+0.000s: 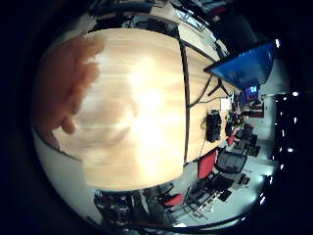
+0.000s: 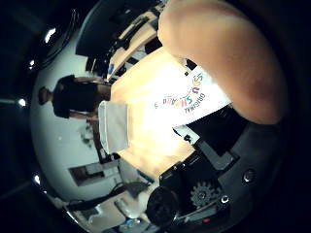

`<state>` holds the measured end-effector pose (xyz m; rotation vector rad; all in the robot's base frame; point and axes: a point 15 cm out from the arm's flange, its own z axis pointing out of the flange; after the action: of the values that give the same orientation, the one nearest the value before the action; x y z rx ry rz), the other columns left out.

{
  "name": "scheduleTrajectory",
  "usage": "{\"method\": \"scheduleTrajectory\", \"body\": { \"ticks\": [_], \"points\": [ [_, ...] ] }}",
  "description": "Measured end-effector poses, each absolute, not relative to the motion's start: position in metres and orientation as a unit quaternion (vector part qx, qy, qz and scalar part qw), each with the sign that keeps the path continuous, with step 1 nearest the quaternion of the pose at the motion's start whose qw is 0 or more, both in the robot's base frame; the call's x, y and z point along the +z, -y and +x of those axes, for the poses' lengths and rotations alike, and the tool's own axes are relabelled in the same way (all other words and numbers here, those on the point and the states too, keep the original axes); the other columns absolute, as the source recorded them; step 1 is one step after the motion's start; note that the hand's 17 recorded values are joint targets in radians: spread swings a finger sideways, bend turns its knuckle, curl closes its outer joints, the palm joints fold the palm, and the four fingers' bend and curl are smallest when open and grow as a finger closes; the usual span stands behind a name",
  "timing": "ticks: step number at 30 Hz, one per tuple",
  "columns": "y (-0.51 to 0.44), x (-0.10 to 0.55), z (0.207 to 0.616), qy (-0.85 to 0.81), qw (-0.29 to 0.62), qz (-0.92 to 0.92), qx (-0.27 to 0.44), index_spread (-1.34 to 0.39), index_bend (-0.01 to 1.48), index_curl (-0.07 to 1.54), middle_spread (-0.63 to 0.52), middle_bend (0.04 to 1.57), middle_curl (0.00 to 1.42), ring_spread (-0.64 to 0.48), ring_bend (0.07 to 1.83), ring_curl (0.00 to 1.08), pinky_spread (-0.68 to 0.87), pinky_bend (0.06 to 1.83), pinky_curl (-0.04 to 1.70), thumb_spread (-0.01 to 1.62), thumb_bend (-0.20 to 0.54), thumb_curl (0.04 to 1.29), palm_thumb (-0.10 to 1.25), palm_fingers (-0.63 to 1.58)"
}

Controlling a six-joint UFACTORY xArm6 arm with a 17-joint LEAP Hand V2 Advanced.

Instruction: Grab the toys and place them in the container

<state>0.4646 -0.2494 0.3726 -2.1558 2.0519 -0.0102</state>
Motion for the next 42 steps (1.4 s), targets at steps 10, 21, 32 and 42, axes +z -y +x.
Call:
{"method": "scheduleTrajectory", "body": {
  "ticks": [10,21,32,42],
  "points": [
    [0.106,0.429,0.477,-0.617,0.106,-0.780,-0.015,-0.57,0.34,0.55,-0.44,0.76,0.63,-0.36,1.17,0.47,-0.49,1.23,0.43,0.98,-0.015,0.40,1.13,1.16],
    [-0.054,0.444,0.456,-0.557,0.116,-0.822,0.000,-0.58,0.30,0.61,-0.45,0.75,0.64,-0.35,1.16,0.48,-0.49,1.22,0.45,0.98,-0.015,0.40,1.13,1.16],
    [-0.189,0.441,0.426,-0.502,0.118,-0.856,0.021,-0.59,0.26,0.66,-0.45,0.74,0.64,-0.35,1.16,0.48,-0.49,1.21,0.47,0.98,-0.013,0.41,1.14,1.16],
    [-0.278,0.413,0.406,-0.462,0.102,-0.880,0.041,-0.61,0.23,0.70,-0.45,0.73,0.65,-0.35,1.16,0.48,-0.49,1.20,0.48,0.99,-0.014,0.41,1.14,1.17]
  ]
}}
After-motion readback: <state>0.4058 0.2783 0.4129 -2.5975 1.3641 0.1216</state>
